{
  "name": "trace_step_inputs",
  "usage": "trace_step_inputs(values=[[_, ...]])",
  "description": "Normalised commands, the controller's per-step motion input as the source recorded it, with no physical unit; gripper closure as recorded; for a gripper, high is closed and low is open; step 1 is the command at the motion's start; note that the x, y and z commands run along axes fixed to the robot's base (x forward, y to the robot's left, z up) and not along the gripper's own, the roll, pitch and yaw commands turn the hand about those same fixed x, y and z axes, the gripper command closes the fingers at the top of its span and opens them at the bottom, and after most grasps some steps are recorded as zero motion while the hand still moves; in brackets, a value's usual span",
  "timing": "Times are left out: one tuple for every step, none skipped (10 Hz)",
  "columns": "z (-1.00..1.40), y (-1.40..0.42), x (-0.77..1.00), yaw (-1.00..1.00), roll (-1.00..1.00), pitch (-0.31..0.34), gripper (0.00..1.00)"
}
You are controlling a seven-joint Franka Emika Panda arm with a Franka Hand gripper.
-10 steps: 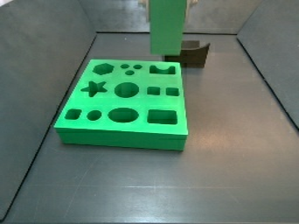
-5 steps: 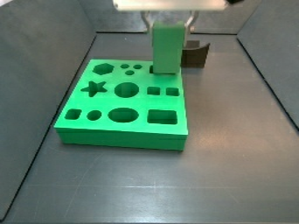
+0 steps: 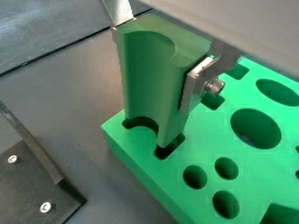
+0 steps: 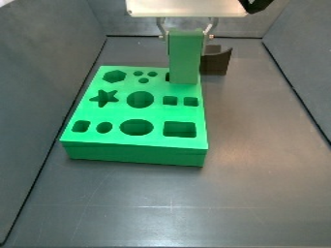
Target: Insert the arch object.
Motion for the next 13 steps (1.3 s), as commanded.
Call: trace_step_inputs(values=[[-0.27, 0.33, -0.04, -0.20, 0.01, 0.060, 1.00], [-0.41, 0.22, 0.00, -0.23, 0.00, 0.044, 1.00], [-0.60, 0.16, 0.00, -0.27, 0.00, 0.001, 1.00], [-0.91, 0.00, -0.05, -0.22, 0.00, -0.076, 1.00], [-0.64, -0.27, -0.38, 0.00, 0.09, -0.139, 1.00], [-0.42, -0.35, -0.22, 0.21, 0.11, -0.131, 1.00], [-0.36, -0.29, -0.17, 0.36, 0.14, -0.136, 1.00], [-0.48, -0.15, -0.01, 0.35, 0.08, -0.137, 1.00], [-0.90, 0.00, 0.25, 0.17, 0.06, -0.044, 1.00], [-1.00, 0.00, 0.12, 0.13, 0.03, -0.079, 1.00], [-1.00, -0.06, 0.16, 0.00, 0.06, -0.054, 1.00], [-1.00, -0.09, 0.19, 0.00, 0.10, -0.024, 1.00], [-1.00, -0.07, 0.11, 0.00, 0.09, -0.020, 1.00]])
